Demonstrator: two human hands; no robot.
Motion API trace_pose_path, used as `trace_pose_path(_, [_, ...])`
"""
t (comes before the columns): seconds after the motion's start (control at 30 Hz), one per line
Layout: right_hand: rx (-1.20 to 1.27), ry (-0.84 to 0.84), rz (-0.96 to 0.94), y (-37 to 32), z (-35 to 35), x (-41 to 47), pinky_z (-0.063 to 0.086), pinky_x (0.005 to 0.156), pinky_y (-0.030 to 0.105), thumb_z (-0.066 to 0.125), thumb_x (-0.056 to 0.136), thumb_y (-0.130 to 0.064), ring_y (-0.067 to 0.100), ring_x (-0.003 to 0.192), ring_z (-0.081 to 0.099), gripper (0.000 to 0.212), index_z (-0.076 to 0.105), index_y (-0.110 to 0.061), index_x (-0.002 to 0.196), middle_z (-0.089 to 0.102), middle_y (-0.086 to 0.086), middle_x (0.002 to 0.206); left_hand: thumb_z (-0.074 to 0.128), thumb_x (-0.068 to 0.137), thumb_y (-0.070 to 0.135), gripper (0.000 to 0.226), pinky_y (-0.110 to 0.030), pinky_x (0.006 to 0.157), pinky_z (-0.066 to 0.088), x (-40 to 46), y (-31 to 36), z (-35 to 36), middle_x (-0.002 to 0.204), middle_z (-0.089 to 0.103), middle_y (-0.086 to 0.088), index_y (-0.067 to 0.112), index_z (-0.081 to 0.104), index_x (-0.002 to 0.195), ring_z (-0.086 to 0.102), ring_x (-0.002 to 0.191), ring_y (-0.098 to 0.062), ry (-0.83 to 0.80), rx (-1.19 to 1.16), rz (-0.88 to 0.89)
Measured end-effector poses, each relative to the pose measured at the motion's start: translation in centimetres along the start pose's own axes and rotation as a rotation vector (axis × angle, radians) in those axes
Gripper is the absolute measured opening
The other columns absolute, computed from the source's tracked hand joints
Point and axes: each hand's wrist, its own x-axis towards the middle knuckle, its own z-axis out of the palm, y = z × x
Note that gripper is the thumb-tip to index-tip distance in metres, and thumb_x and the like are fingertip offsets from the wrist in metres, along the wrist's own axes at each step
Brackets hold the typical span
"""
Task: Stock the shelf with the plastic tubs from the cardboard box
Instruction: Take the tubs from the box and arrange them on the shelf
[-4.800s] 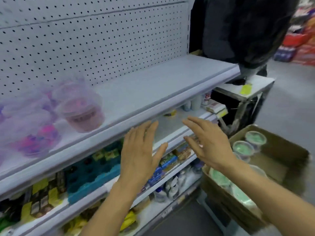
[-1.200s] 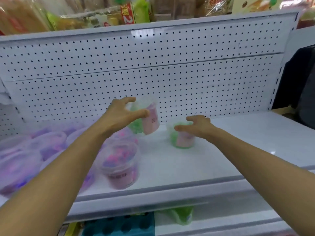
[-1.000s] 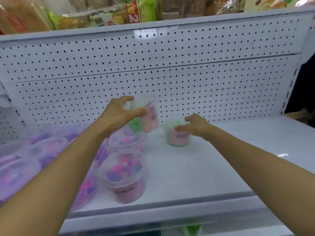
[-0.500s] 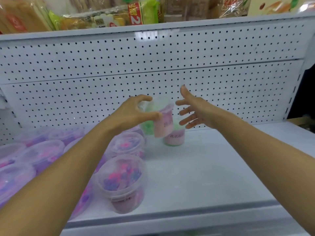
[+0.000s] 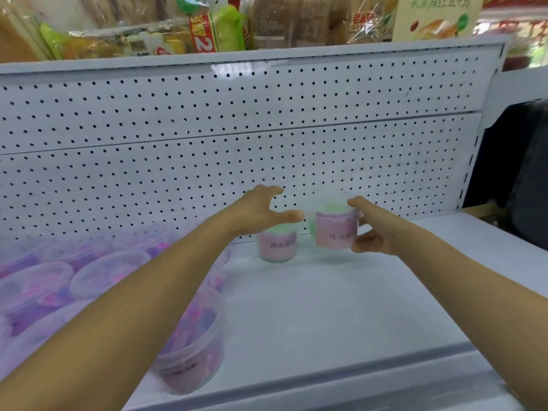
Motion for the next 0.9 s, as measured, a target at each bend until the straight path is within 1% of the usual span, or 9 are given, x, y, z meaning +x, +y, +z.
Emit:
trace_pose_path(0.1, [-0.013, 0.063, 0.050, 1.6, 0.0, 0.7, 0.056, 0.059, 0.037, 0.053, 0.091, -0.049, 0.032, 0.066, 0.060, 0.040, 0.051, -0.011, 0.104, 0.048, 0.014, 0.114, 0.064, 0.080, 0.059, 0.078, -0.036, 0.107, 0.034, 0.9, -1.6, 1.2, 0.150, 0.037, 0.001, 0.026, 0.036, 0.146, 0.037, 0.135, -0.019, -0.043, 0.184, -0.023])
trace_pose_path(0.17, [-0.006, 0.074, 0.071, 2.3, 0.6, 0.8, 0.054, 0.059, 0.038, 0.052, 0.092, -0.048, 0.031, 0.066, 0.059, 0.041, 0.047, -0.012, 0.112, 0.046, 0.008, 0.100, 0.062, 0.084, 0.054, 0.069, -0.038, 0.105, 0.038, 1.2, -2.1, 1.7, 0.148, 0.042, 0.001, 0.028, 0.040, 0.144, 0.041, 0.133, -0.020, -0.042, 0.295, -0.017])
trace_pose_path(0.23, [-0.006, 0.083, 0.066, 2.4, 0.9, 0.8, 0.054, 0.061, 0.039, 0.050, 0.093, -0.049, 0.031, 0.067, 0.058, 0.040, 0.047, -0.013, 0.110, 0.045, 0.005, 0.095, 0.061, 0.085, 0.053, 0.063, -0.039, 0.101, 0.041, 1.5, -2.4, 2.1, 0.144, 0.046, 0.002, 0.030, 0.043, 0.141, 0.045, 0.128, -0.020, -0.029, 0.390, -0.024])
trace_pose_path(0.3, [-0.079, 0.099, 0.046, 2.3, 0.9, 0.7, 0.054, 0.069, 0.042, 0.046, 0.094, -0.053, 0.033, 0.072, 0.061, 0.042, 0.045, -0.014, 0.110, 0.045, 0.005, 0.102, 0.061, 0.085, 0.052, 0.056, -0.036, 0.094, 0.044, 1.7, -2.6, 2.3, 0.138, 0.051, 0.001, 0.032, 0.049, 0.136, 0.051, 0.121, -0.021, -0.011, 0.451, -0.027])
trace_pose_path(0.43, [-0.361, 0.167, -0.066, 2.9, 0.4, 1.3, 0.054, 0.073, 0.040, 0.048, 0.086, -0.064, 0.031, 0.069, 0.063, 0.073, 0.034, -0.009, 0.132, 0.052, 0.008, 0.114, 0.060, 0.088, 0.048, 0.044, -0.030, 0.082, 0.041, 1.9, -2.8, 2.8, 0.127, 0.057, 0.001, 0.033, 0.057, 0.129, 0.056, 0.111, -0.022, 0.035, 0.546, 0.017])
trace_pose_path(0.53, [-0.332, 0.150, -0.232, 3.6, 0.5, 1.7, 0.056, 0.063, 0.035, 0.059, 0.084, -0.055, 0.028, 0.074, 0.059, 0.084, 0.015, -0.024, 0.149, 0.051, 0.009, 0.119, 0.059, 0.090, 0.043, 0.037, -0.029, 0.078, 0.039, 2.1, -3.1, 3.0, 0.122, 0.060, 0.000, 0.034, 0.059, 0.125, 0.058, 0.107, -0.024, 0.064, 0.594, 0.047])
trace_pose_path(0.6, [-0.377, 0.153, -0.303, 3.7, 1.0, 2.0, 0.055, 0.071, 0.034, 0.061, 0.085, -0.051, 0.027, 0.090, 0.061, 0.076, 0.026, -0.026, 0.148, 0.050, 0.008, 0.126, 0.058, 0.090, 0.042, 0.035, -0.028, 0.076, 0.037, 2.2, -3.3, 3.0, 0.120, 0.061, -0.001, 0.034, 0.059, 0.124, 0.058, 0.106, -0.024, 0.073, 0.606, 0.052])
trace_pose_path(0.7, [-0.372, 0.148, -0.335, 3.5, 2.0, 3.0, 0.050, 0.094, 0.044, 0.063, 0.084, -0.051, 0.028, 0.110, 0.057, 0.067, 0.041, -0.025, 0.142, 0.049, 0.008, 0.133, 0.058, 0.091, 0.040, 0.033, -0.027, 0.076, 0.037, 2.4, -3.9, 2.8, 0.120, 0.061, -0.001, 0.034, 0.059, 0.124, 0.058, 0.106, -0.025, 0.082, 0.609, 0.039])
trace_pose_path(0.9, [-0.461, 0.174, -0.331, 2.8, 3.9, 4.9, 0.048, 0.095, 0.045, 0.060, 0.083, -0.056, 0.029, 0.105, 0.060, 0.069, 0.040, -0.026, 0.141, 0.048, 0.010, 0.133, 0.058, 0.091, 0.038, 0.032, -0.029, 0.077, 0.038, 2.8, -4.5, 2.6, 0.117, 0.061, -0.003, 0.032, 0.059, 0.123, 0.059, 0.103, -0.027, 0.084, 0.610, 0.013])
